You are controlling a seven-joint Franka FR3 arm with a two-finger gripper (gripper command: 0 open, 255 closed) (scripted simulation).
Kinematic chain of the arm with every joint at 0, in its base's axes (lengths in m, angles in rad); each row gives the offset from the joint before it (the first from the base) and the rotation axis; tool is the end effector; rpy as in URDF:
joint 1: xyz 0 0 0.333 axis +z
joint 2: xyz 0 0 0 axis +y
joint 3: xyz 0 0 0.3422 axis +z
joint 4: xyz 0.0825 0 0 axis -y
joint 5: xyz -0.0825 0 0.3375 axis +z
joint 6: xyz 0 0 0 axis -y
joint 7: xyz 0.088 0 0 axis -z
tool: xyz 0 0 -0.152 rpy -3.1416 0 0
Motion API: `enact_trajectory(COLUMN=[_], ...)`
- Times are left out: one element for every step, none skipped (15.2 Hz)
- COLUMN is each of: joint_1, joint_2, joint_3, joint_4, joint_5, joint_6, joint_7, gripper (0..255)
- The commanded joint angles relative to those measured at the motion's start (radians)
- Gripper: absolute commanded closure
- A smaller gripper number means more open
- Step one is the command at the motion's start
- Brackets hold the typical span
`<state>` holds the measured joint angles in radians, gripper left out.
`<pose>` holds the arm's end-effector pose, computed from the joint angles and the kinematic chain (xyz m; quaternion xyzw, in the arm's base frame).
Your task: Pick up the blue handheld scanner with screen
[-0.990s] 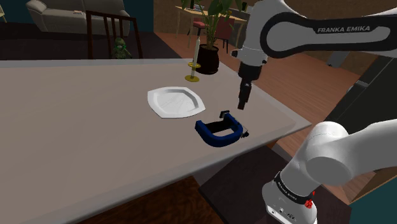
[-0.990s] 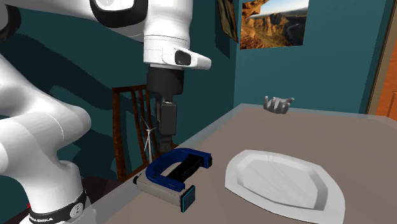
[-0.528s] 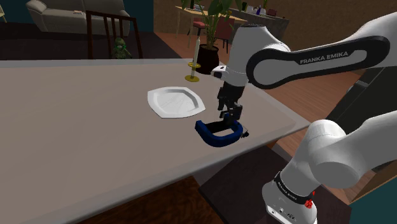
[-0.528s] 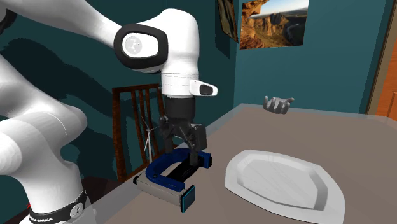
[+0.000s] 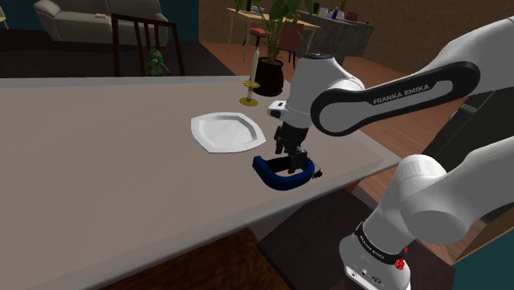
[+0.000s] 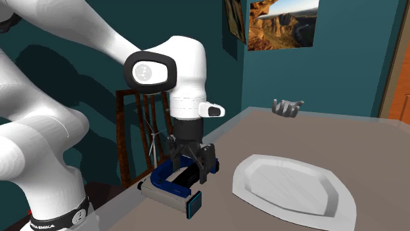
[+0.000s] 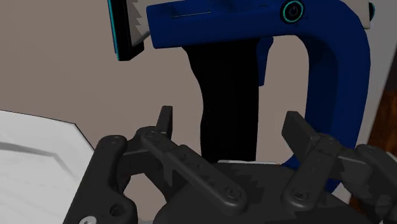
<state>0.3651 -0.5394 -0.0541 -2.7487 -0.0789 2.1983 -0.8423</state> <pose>0.2887 0.0879 0.3809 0.8230 0.5678 -0.0099 0.0159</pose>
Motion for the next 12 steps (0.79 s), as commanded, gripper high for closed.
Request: enact_trajectory(joint_1=[0.001,0.000,0.000,0.000,0.000,0.000,0.000,0.000,0.000,0.000,0.000,0.001], joint_2=[0.006,0.004,0.004,0.004,0.004,0.004,0.004,0.004,0.002,0.003,0.006,-0.003], joint_3=[0.000,0.000,0.000,0.000,0.000,0.000,0.000,0.000,0.000,0.000,0.000,0.001], joint_4=[-0.008,-0.009,-0.009,-0.009,-0.010,-0.010,-0.010,-0.010,-0.011,-0.011,-0.008,0.000], joint_5=[0.000,0.000,0.000,0.000,0.000,0.000,-0.001,-0.001,-0.001,-0.001,0.000,0.001], joint_6=[0.015,0.014,0.014,0.014,0.014,0.015,0.014,0.015,0.014,0.015,0.015,-0.002], joint_7=[0.001,0.001,0.001,0.001,0.001,0.001,0.001,0.001,0.000,0.000,0.001,0.001], gripper=[0,255,255,255,255,255,255,255,255,255,255,255])
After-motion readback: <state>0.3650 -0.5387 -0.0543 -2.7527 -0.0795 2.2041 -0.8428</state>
